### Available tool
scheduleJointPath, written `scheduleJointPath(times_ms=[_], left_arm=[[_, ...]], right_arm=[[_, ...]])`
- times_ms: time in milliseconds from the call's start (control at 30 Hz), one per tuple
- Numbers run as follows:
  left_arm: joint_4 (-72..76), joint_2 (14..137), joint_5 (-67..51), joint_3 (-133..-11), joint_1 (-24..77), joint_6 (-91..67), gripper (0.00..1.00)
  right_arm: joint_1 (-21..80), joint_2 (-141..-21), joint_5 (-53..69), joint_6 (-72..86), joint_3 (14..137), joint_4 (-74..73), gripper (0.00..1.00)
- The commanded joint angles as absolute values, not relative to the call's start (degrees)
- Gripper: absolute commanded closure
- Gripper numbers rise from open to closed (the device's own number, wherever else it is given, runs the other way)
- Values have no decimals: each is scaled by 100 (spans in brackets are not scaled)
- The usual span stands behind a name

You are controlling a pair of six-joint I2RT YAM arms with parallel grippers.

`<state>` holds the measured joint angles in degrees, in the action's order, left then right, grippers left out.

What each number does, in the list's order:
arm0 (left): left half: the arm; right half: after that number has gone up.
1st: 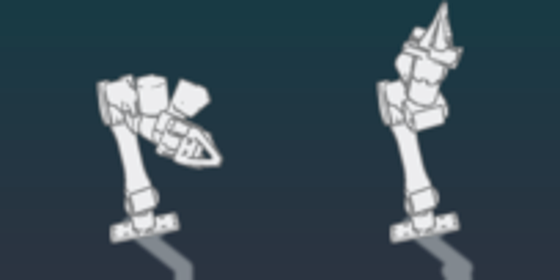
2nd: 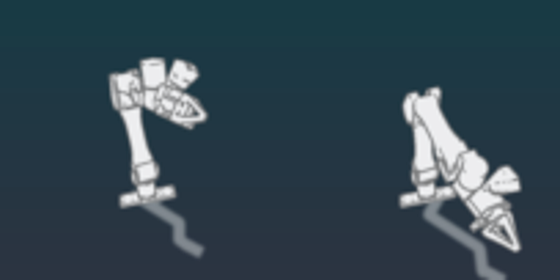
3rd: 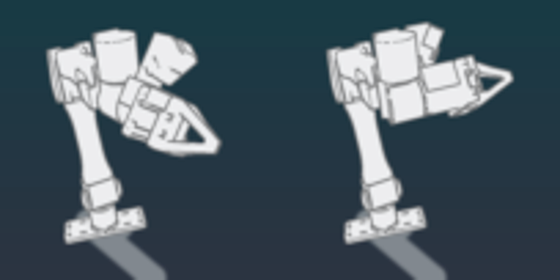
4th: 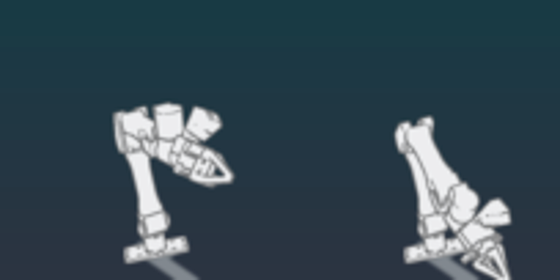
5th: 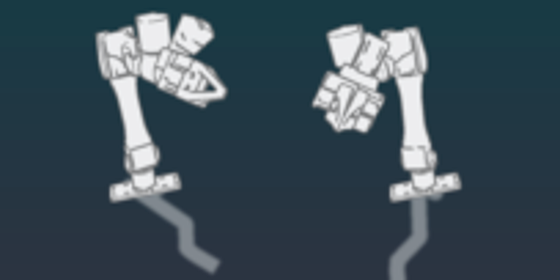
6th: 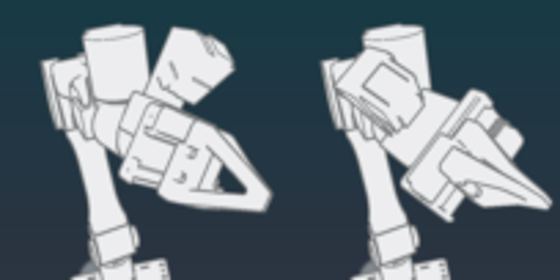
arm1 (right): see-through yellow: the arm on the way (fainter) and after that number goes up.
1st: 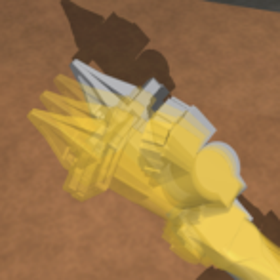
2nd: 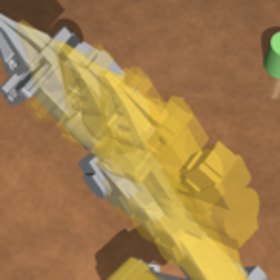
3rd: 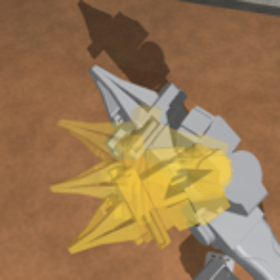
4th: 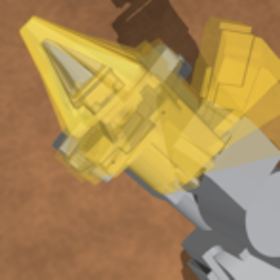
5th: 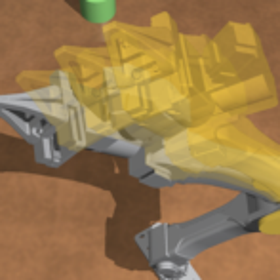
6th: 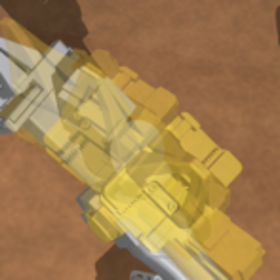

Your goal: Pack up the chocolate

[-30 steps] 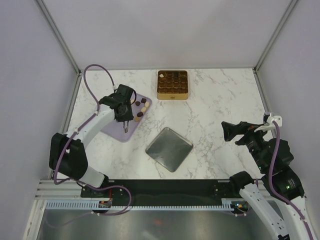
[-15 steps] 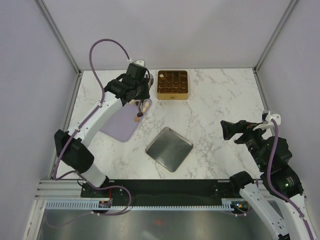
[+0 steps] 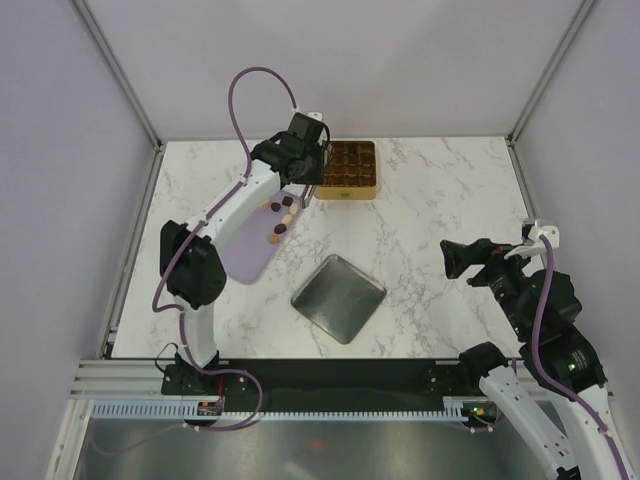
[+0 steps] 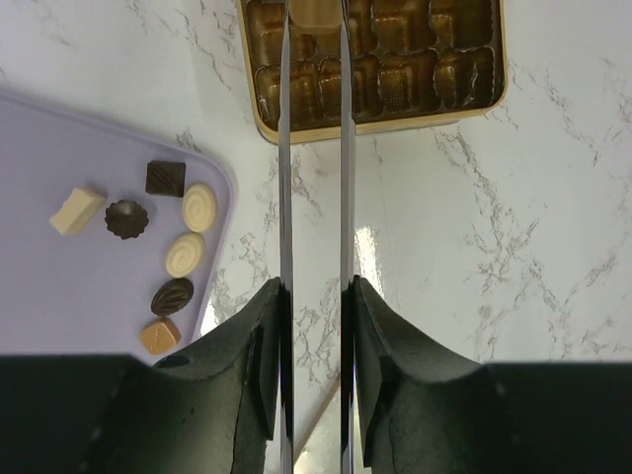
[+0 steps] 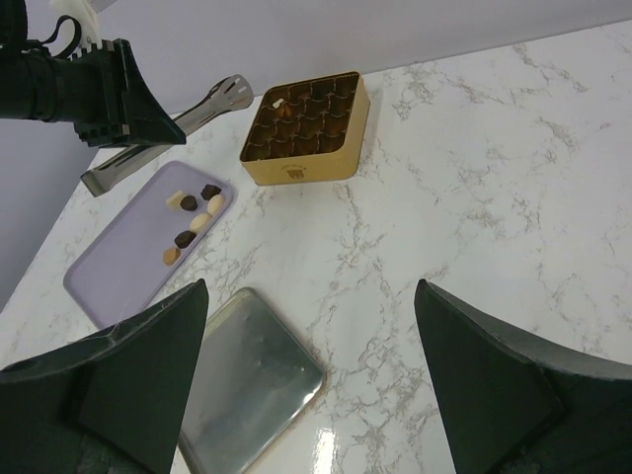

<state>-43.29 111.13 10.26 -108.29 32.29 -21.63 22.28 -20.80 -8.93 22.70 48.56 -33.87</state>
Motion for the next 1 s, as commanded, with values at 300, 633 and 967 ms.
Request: scheduleJointPath(times_ms=[300,633,967], left_arm=[[-3762,11882,1274,-11601,3243,-1574,62],[-3683,12322,1477,-11821,3129,-1521,63],[-3604,12551,1362,-11909,2997,-1485,58]], right_arm=[[2250,-2101,-1081,2224,4966,-3331,6],[2250,-2092,-1169,2188,4992,-3393,6],[2250,-2171,-1178,2171,5001,-3392,6]])
